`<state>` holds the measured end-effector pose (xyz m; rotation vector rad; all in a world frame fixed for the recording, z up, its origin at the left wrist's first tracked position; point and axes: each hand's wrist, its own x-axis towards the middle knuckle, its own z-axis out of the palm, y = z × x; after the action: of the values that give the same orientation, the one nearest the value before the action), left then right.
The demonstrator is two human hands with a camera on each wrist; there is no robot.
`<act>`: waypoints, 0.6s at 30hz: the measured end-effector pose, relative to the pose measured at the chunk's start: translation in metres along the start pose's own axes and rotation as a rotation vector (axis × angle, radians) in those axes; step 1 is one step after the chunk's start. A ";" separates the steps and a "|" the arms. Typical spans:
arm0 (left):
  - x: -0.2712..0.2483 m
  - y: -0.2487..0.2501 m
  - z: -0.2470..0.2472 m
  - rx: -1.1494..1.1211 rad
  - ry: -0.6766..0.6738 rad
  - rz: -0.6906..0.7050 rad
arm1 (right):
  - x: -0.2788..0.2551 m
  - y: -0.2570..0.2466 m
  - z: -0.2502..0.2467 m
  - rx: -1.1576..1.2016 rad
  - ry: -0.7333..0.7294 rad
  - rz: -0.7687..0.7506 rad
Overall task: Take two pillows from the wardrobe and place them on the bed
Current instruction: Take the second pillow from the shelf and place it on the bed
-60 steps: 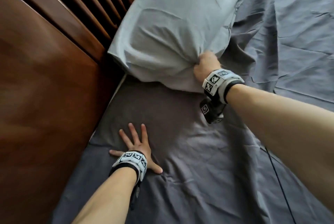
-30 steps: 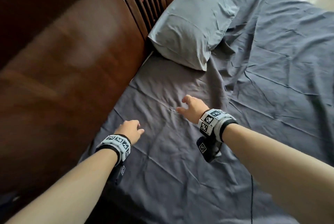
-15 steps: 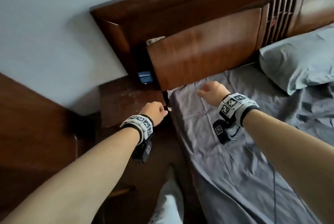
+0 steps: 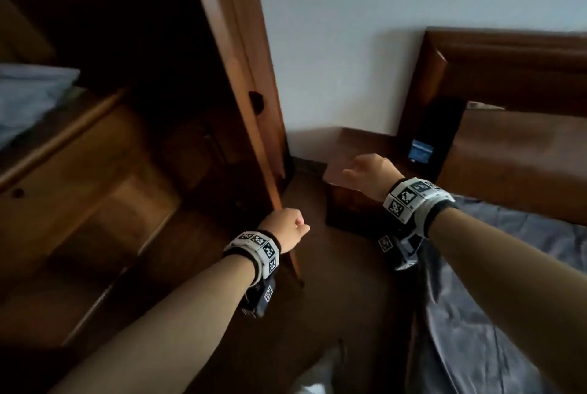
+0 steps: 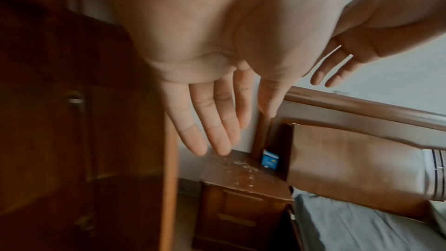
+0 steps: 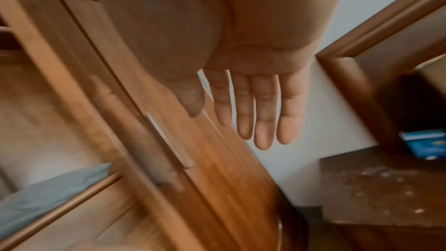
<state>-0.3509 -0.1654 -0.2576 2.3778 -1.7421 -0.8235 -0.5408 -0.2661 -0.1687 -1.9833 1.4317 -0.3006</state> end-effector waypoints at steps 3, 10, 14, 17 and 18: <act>-0.041 -0.063 -0.019 0.006 0.012 -0.083 | -0.012 -0.056 0.039 -0.039 -0.121 -0.126; -0.104 -0.186 -0.119 0.060 0.221 -0.299 | -0.042 -0.183 0.100 -0.200 -0.292 -0.375; -0.123 -0.246 -0.180 0.018 0.348 -0.417 | -0.028 -0.240 0.123 -0.177 -0.275 -0.464; -0.133 -0.287 -0.233 0.035 0.446 -0.475 | -0.014 -0.282 0.133 -0.184 -0.283 -0.490; -0.136 -0.302 -0.251 0.041 0.481 -0.495 | -0.007 -0.297 0.138 -0.191 -0.282 -0.493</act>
<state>-0.0030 0.0028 -0.1046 2.7706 -1.0180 -0.2031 -0.2449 -0.1545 -0.0838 -2.4111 0.8090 -0.0895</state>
